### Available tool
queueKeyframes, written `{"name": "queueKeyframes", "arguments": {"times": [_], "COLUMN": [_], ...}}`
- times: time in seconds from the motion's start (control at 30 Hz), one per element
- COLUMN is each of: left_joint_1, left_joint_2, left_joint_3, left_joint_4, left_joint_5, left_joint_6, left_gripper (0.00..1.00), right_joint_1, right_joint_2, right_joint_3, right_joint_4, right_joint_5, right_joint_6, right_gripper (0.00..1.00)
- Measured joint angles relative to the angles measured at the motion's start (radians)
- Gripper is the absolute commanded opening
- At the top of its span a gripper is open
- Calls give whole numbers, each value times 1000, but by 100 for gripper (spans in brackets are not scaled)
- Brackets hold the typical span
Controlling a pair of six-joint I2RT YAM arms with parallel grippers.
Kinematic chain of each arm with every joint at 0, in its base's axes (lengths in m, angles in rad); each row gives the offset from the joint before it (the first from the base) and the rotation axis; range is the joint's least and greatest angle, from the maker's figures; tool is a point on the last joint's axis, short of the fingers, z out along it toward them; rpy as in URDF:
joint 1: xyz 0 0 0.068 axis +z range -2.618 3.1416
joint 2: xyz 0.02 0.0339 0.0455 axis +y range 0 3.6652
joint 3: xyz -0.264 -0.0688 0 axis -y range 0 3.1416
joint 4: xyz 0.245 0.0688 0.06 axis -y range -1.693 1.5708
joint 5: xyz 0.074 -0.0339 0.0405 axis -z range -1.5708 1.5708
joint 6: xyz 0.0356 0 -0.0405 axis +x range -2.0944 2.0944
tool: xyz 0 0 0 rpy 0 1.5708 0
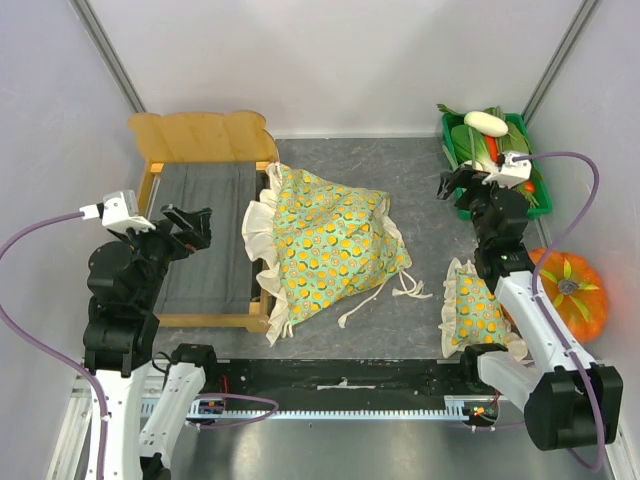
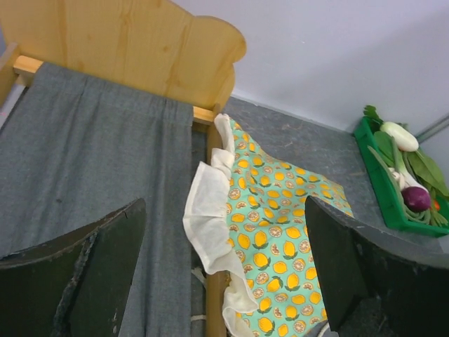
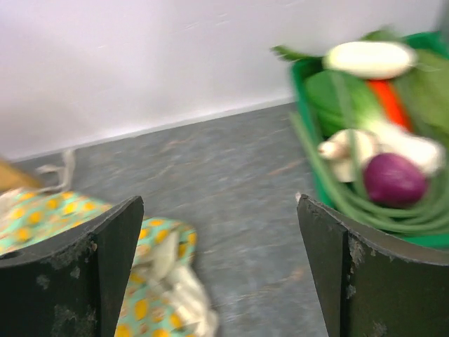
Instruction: Set up the pet bed
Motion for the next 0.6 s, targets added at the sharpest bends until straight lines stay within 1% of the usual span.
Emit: {"name": "queueKeyframes", "arguments": {"times": [0.13, 0.27, 0.43, 0.5, 0.6], "left_joint_1": [0, -3, -4, -4, -4], "left_joint_2": [0, 0, -45, -58, -51], "left_joint_3": [0, -1, -70, -97, -119], "left_joint_4": [-21, -82, -99, -108, -111], "left_joint_5": [-25, -43, -17, 19, 82], "left_joint_6": [0, -39, -39, -39, -39], "left_gripper": [100, 100, 100, 100, 100], "right_joint_1": [1, 5, 16, 25, 47], "right_joint_2": [13, 141, 206, 207, 209], "right_joint_3": [11, 90, 101, 101, 97], "right_joint_4": [-23, -157, -329, -372, -391], "right_joint_5": [-216, -380, -446, -460, -480], "right_joint_6": [90, 158, 164, 158, 145], "right_gripper": [98, 98, 98, 98, 98]}}
